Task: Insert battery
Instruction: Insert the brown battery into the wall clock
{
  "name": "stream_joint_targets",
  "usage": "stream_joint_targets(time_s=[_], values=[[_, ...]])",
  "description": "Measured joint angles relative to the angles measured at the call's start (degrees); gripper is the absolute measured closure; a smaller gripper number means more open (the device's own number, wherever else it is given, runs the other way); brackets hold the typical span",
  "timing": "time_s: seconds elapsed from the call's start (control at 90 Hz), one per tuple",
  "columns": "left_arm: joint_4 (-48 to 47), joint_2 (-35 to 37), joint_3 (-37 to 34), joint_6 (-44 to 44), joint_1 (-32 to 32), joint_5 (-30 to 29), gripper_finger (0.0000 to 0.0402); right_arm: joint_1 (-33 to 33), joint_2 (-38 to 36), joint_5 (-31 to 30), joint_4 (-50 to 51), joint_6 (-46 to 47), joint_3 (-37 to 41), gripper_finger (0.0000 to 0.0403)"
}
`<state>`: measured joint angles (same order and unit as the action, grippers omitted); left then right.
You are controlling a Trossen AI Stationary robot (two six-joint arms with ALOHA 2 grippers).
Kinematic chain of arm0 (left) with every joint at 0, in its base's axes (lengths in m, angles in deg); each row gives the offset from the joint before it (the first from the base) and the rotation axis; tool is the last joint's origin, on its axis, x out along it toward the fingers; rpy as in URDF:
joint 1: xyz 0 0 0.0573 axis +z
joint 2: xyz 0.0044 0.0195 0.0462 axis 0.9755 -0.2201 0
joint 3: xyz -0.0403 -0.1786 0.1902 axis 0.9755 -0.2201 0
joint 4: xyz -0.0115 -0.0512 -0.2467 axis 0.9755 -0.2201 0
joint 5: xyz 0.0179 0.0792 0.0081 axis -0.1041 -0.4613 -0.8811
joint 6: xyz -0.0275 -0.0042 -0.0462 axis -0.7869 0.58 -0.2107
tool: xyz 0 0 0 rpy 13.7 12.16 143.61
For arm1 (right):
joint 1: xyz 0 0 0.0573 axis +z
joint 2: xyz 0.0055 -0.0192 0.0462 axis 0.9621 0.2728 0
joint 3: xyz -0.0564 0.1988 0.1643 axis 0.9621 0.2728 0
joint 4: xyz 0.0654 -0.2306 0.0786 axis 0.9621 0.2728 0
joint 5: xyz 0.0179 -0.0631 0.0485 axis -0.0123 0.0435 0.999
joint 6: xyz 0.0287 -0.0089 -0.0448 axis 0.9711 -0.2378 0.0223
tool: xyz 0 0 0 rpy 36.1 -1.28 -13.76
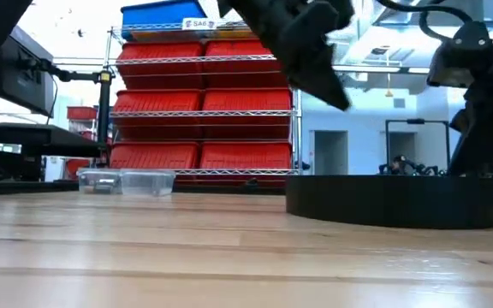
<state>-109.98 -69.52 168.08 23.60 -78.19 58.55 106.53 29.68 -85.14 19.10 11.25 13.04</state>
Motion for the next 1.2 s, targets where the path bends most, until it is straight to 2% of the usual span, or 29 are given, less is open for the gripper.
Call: stream_joint_targets(time_s=[0.178, 0.3, 0.389, 0.467, 0.656, 0.767, 0.867, 1.022, 1.2], values=[[-8.65, 4.67, -0.37, 1.76, 3.05, -0.7, 0.0402, 0.0, -5.59, -0.3, -0.76, -0.59, -0.04, 0.0402], [-10.78, 8.05, -0.37, 3.68, 4.44, -0.61, 0.0402, 0.0, -7.39, -0.45, -1.4, -0.84, -0.15, 0.0402], [-11.71, 10.7, -0.37, 5.45, 4.98, -0.74, 0.0402, -0.02, -7.42, -0.23, -2.84, -5.38, -0.15, 0.0392], [-13.78, 13.49, -0.37, 6.07, 5.16, -0.86, 0.0402, -0.04, -7.03, 1.92, -5.12, -10.32, -0.15, 0.0368], [-19.14, 19.01, -0.37, 5.88, 5.33, -0.85, 0.0402, 0.31, -4.31, 8.16, -7.01, -23.03, -0.15, 0.028], [-21.63, 20.5, -0.37, 4.56, 5.38, -0.87, 0.0402, 0.28, -1.33, 9.47, -6.64, -29.14, -0.15, 0.0235], [-24.29, 20.7, -0.37, 3.67, 5.38, -0.87, 0.0402, 0.3, 1.83, 10.16, -7.32, -34.08, -0.15, 0.0211], [-26.75, 20.7, -0.37, 3.75, 5.38, -0.87, 0.0402, 0.39, 6.15, 11.67, -9.92, -38.09, -0.15, 0.0208], [-26.39, 20.7, -0.37, 4.37, 5.38, -0.87, 0.0402, 0.39, 10.53, 11.14, -10.57, -38.34, -0.4, 0.0235]])
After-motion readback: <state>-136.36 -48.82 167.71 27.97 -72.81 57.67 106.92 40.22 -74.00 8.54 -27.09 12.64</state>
